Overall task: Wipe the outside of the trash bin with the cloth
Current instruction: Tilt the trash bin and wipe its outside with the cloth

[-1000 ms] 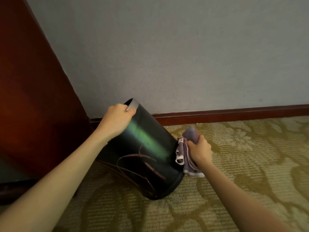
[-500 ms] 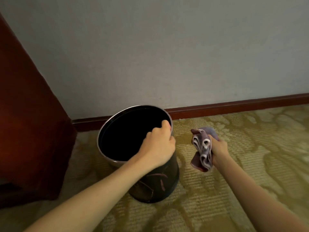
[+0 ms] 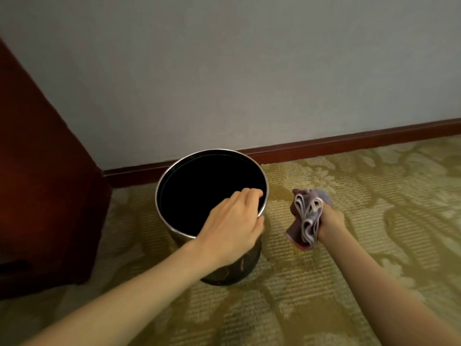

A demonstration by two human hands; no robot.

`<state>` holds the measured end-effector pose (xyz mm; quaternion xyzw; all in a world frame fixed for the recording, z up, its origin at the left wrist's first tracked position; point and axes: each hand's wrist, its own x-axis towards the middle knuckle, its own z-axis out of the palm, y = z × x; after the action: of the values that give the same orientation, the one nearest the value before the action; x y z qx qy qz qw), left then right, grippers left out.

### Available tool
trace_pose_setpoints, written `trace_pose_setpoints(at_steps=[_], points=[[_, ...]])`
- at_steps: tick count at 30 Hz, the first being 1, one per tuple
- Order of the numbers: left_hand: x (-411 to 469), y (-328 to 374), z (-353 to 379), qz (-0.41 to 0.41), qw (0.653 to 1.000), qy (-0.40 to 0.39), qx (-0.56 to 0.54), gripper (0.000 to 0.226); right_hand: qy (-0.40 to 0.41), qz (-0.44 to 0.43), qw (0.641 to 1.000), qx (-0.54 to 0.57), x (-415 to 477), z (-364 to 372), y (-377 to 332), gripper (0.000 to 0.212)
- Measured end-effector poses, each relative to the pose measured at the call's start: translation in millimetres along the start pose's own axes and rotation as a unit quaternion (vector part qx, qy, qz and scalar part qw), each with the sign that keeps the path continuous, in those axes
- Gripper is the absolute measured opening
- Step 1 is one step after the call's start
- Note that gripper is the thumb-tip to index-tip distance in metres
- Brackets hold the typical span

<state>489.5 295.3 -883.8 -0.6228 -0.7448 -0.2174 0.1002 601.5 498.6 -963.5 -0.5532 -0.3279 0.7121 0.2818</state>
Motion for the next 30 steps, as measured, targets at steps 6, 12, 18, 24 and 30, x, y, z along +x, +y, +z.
trace_pose_setpoints(at_steps=[6,12,18,24,30], points=[[-37,-57,-27,0.237,0.96,-0.013,0.152,0.026,-0.048,-0.002,0.999,-0.011,-15,12,27,0.031],[-42,-78,-20,0.267,0.953,0.045,0.135,0.035,0.022,0.048,0.996,0.07,-11,19,38,0.042],[-40,-78,-23,0.221,0.971,0.033,0.083,0.039,-0.015,0.01,0.999,0.029,-19,25,38,0.041],[-29,-81,-40,0.071,0.995,0.061,0.045,0.043,-0.002,-0.004,0.999,0.034,-29,45,28,0.037],[-14,-119,-64,-0.165,0.983,0.085,0.006,0.055,0.001,-0.034,0.999,0.032,-39,83,18,0.042]])
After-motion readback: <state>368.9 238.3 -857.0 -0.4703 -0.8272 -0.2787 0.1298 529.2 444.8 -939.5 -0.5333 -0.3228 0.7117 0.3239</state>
